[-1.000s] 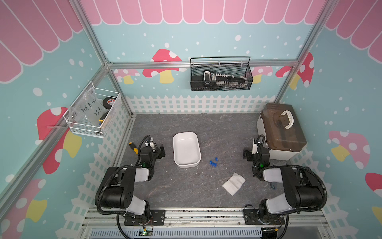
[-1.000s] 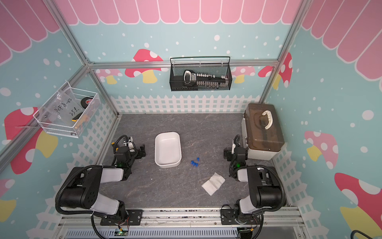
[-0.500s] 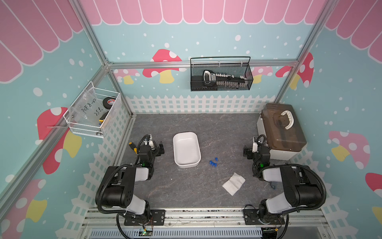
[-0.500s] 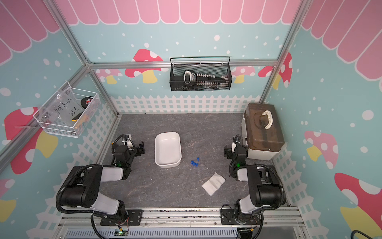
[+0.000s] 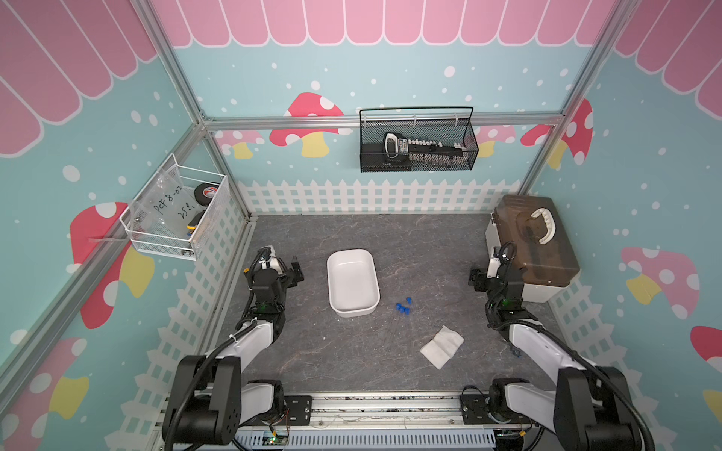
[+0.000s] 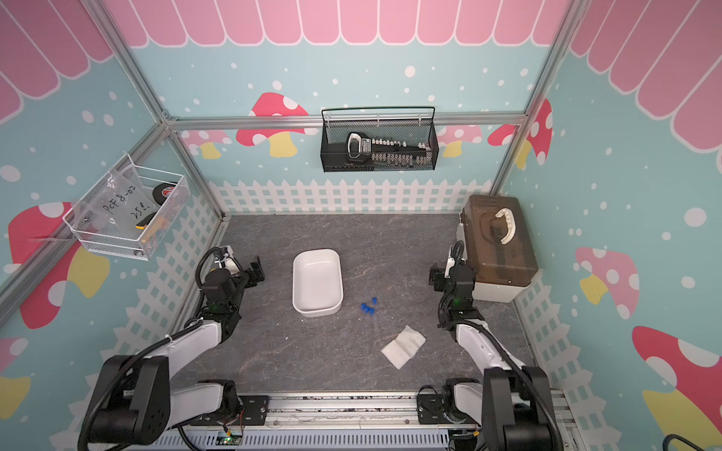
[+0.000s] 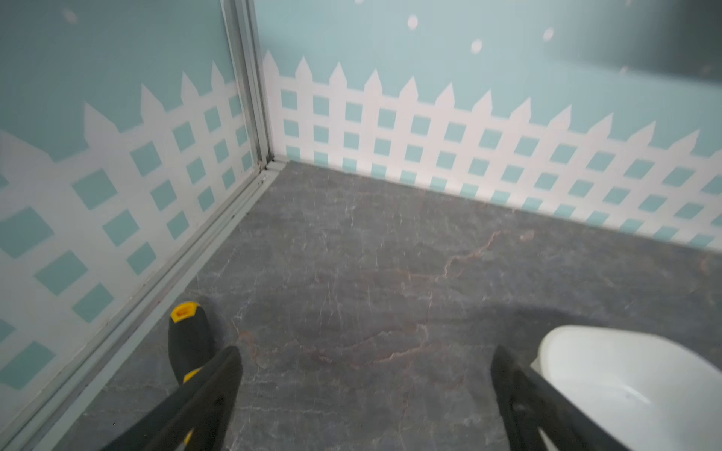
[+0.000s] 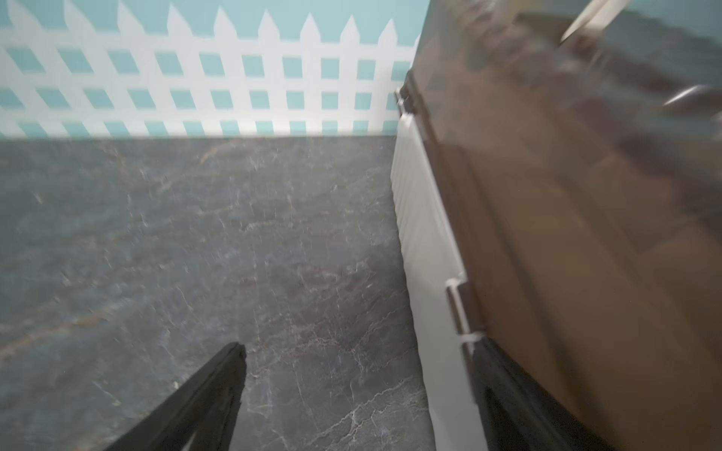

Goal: Wipe the exteriors of test tubes
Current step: Pick up the cleaning item at the center of the board.

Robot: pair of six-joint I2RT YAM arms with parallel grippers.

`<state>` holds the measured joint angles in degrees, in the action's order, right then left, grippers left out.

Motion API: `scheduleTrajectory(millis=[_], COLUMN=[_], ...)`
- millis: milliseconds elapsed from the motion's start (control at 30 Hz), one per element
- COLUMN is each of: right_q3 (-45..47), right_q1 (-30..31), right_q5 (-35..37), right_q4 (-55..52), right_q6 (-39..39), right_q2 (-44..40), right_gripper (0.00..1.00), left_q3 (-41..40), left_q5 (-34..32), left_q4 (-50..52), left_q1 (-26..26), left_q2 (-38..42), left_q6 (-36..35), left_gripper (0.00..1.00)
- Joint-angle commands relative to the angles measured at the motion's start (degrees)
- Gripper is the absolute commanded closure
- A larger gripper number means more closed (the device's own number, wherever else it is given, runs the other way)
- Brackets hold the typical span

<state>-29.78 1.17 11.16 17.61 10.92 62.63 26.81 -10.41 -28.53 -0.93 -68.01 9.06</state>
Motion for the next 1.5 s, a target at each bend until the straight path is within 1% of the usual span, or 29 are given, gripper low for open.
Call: scheduleTrajectory(millis=[0,100,167,200,300,333,433,500,633,733,933,1033,1200,1367,1467], right_q3=[-3.3,-4.8,-4.6,-4.0,-2.6,-2.5,-2.5,-2.5,-3.2,-3.2,-2.5,-2.3,-2.0,-1.7,-1.7], right_q1=[-0.1,0.1,0.3,0.5,2.4,3.8,8.4,11.0,15.3,17.0,18.2,18.7,19.6,20.6,21.2], right_q5=[-0.8,-5.3,-7.2,-8.4,-10.9,-10.5,-7.1,-6.6,-5.2,-5.2,-5.4,-7.6,-9.1,-10.1,-9.9], right_q4=[-24.5,-35.6,-41.2,-43.1,-46.9,-48.3,-50.9,-51.3,-52.4,-52.5,-52.8,-52.1,-52.4,-52.1,-52.1], right_q6=[8.2,12.6,15.4,16.9,21.8,22.8,24.9,25.6,26.0,25.9,25.6,24.8,23.8,23.7,23.6], right_q2=[-6.0,-8.6,-9.8,-10.6,-12.6,-13.0,-12.9,-11.4,-6.0,-3.1,-1.3,-0.5,1.9,4.3,5.6], right_gripper=[0.16,0.18,0.18,0.18,0.25,0.27,0.29,0.30,0.31,0.31,0.32,0.32,0.35,0.41,0.47], left_q3=[4.2,6.2,6.9,7.1,5.5,4.8,3.5,3.6,4.0,3.7,2.8,3.2,3.5,3.8,3.9], left_q5=[-0.3,2.4,3.2,3.6,2.0,1.0,-0.3,-1.0,0.1,0.0,-1.7,-1.9,-2.0,-1.2,-1.0], left_q4=[16.6,23.1,26.0,27.6,28.6,28.7,30.2,32.0,35.2,36.6,37.8,38.6,38.2,37.5,37.0], left_q1=[-1.3,-3.9,-7.4,-10.0,-18.0,-20.8,-25.8,-27.3,-29.3,-31.8,-35.6,-36.2,-36.3,-36.5,-36.6], left_q2=[5.4,8.7,9.6,10.0,11.4,12.1,13.2,13.8,14.6,14.3,13.2,12.6,12.3,11.3,10.7], left_q6=[4.2,6.4,7.5,8.3,10.4,11.3,13.7,14.1,15.0,16.3,18.9,18.6,18.5,18.5,18.4], left_gripper=[0.00,0.00,0.00,0.00,0.00,0.00,0.00,0.01,0.01,0.03,0.03,0.03,0.03,0.03,0.03])
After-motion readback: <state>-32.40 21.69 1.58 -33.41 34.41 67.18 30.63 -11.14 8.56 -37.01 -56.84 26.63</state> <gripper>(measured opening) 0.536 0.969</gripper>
